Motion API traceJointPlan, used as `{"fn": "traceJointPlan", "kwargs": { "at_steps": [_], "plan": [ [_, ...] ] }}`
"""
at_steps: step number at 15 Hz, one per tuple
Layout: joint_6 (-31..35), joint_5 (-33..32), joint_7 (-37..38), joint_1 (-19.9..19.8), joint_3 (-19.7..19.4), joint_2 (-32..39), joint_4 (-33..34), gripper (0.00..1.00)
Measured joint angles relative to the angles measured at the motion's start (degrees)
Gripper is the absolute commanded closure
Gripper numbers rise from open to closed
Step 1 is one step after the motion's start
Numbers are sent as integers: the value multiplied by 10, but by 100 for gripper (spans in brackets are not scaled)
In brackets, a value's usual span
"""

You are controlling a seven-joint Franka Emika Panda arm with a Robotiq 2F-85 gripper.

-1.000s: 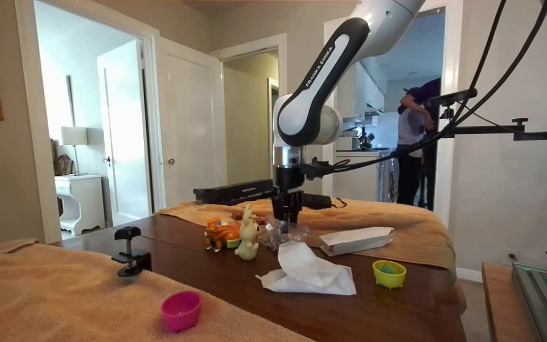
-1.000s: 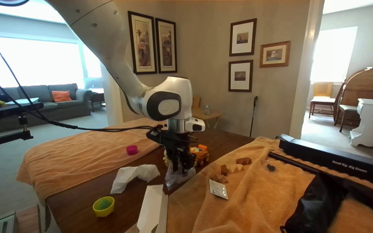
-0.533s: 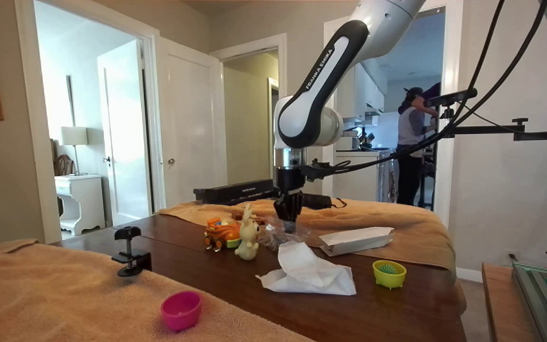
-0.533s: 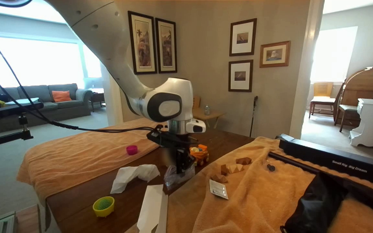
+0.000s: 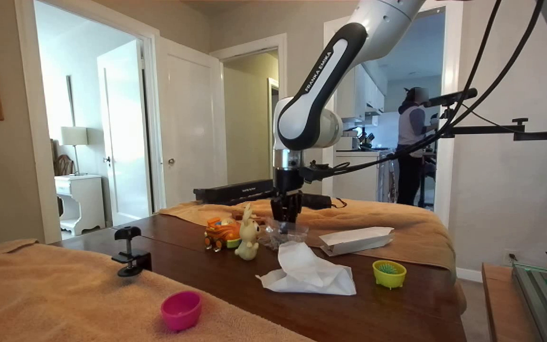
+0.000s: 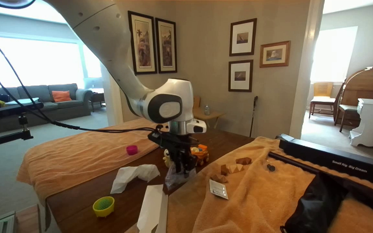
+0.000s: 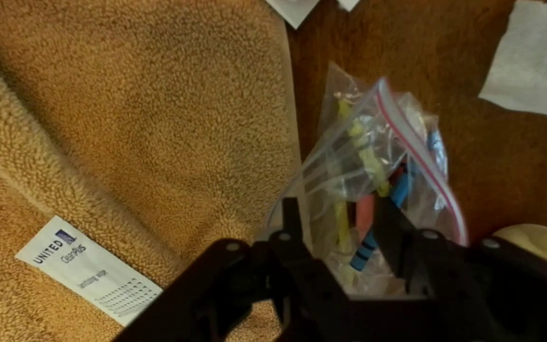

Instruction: Remove the blue crayon from the clear plastic.

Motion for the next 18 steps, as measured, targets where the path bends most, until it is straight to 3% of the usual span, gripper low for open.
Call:
{"fn": "traceJointPlan", "kwargs": {
  "at_steps": [3,4,7,11,14,18],
  "plan": [
    [8,0,11,0,-1,4,2,61],
    [11,0,16,0,-1,6,4,54],
    [20,0,27,2,-1,11,6,46],
    [22,0,42,5,-1,15,13,56],
    [22,0,53,8,-1,19,19,70],
    [22,0,69,11,-1,25,27,64]
  ]
}}
